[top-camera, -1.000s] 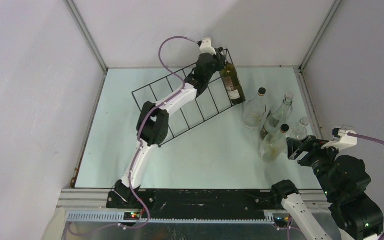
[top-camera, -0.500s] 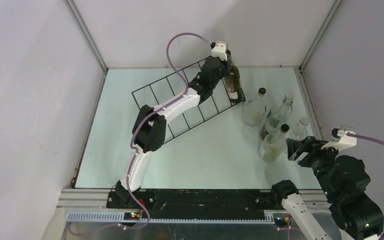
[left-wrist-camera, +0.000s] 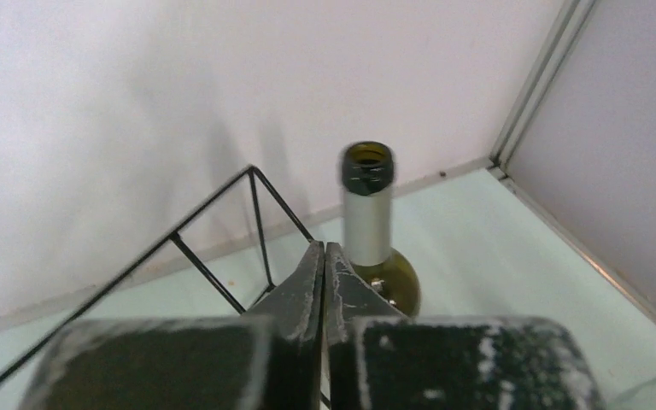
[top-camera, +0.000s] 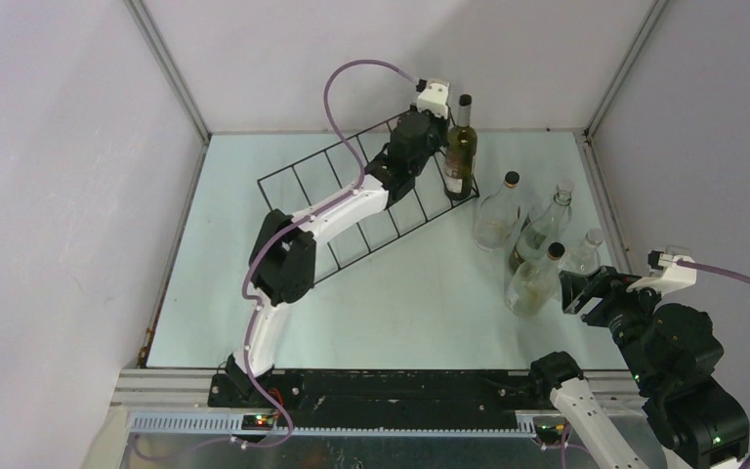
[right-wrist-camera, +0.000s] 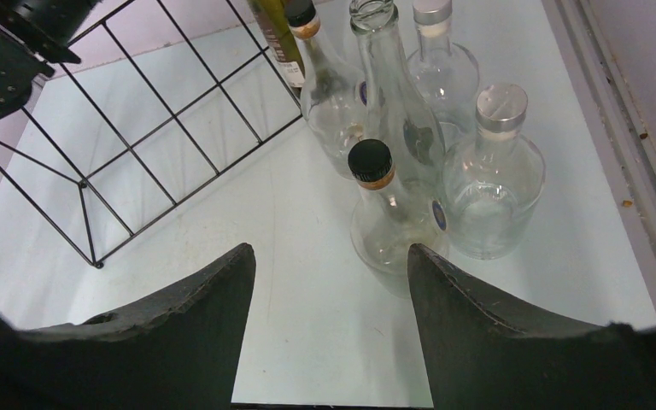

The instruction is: Take the wine bottle off the wine rack

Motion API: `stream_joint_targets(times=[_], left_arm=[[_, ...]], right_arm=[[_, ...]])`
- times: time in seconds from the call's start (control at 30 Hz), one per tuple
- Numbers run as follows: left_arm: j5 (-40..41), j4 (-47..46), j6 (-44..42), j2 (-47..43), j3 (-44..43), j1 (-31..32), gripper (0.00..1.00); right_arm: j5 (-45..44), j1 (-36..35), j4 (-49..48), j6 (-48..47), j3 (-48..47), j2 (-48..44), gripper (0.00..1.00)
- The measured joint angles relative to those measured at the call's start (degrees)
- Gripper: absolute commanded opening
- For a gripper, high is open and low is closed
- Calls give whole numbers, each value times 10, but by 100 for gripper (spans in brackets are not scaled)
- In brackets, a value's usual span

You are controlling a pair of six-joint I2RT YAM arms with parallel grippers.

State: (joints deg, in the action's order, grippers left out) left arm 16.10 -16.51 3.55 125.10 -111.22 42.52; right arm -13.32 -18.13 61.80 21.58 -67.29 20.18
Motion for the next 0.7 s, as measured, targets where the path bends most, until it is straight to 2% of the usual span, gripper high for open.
stream_joint_targets(times=[0.17, 0.33, 0.7], left_arm=[[3, -55, -1, -48, 53, 0, 0], [3, -90, 0, -58, 83, 0, 1], [13, -92, 10, -58, 108, 0, 7]], right_arm=[[0, 0, 0, 0, 0, 0, 69], [0, 0, 1, -1, 0, 0, 69], [0, 0, 3, -2, 0, 0, 69]])
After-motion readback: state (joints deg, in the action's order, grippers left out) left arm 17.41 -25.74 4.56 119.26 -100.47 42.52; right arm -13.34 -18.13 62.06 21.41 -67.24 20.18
